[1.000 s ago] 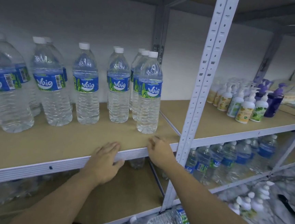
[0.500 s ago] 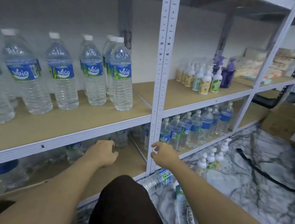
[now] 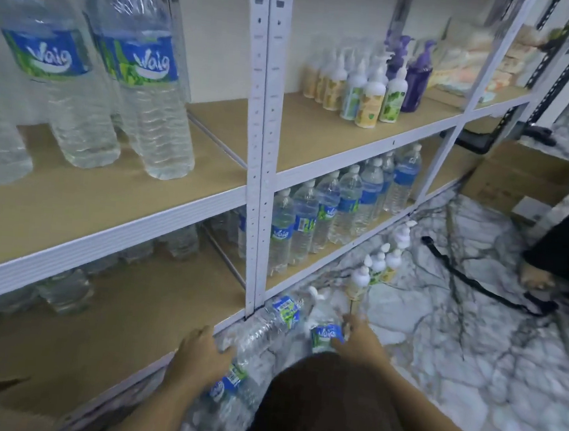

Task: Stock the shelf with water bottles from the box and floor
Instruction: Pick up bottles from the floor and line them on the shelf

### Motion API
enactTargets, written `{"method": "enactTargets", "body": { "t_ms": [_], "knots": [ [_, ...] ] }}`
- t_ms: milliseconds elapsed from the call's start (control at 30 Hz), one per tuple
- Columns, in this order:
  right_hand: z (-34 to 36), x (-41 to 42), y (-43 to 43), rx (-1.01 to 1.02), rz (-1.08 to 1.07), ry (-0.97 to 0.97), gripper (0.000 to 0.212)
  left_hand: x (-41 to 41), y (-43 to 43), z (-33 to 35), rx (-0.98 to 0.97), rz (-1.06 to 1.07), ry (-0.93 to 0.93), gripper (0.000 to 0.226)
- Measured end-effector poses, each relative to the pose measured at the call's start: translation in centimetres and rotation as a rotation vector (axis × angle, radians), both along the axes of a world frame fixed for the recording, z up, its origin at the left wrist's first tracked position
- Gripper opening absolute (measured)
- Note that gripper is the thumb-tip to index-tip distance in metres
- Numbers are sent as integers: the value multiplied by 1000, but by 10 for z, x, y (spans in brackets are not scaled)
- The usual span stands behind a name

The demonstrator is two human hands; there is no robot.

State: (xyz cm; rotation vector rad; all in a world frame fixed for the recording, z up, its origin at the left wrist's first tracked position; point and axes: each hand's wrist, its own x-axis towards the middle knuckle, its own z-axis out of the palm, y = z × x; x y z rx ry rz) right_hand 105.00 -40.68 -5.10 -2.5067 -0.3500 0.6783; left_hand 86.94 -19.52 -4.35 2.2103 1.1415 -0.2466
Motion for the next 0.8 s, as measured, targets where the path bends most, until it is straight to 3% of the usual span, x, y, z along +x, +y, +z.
{"method": "enactTargets", "body": {
  "t_ms": [233, 333, 367, 467, 533, 600, 667, 733, 800],
  "knots": [
    [-81, 40, 11, -167, -15, 85, 64, 16, 2, -138, -175, 224, 127, 76],
    [-115, 46, 18, -169, -61, 130, 74, 19, -5, -206, -392, 431, 88, 72],
    [-126, 44, 20, -182, -70, 146, 78, 19, -10, -219, -440, 475, 93, 78],
    [-160, 42, 20, -245, -65, 169, 95, 16, -22, -269, -530, 668, 72, 146],
    [-183, 46, 18, -285, -58, 190, 100, 17, -29, -303, -524, 733, 116, 162],
    [-192, 45, 18, -348, -35, 206, 97, 25, -37, -241, -541, 749, 121, 157],
    [-191, 42, 20, -382, -38, 166, 99, 35, -43, -185, -468, 751, 59, 126],
    [-179, 38, 27, -406, -72, 129, 107, 41, -43, -182, -409, 717, 52, 97],
    [-173, 38, 34, -389, -90, 133, 106, 39, -45, -193, -362, 687, 87, 97]
  ]
}}
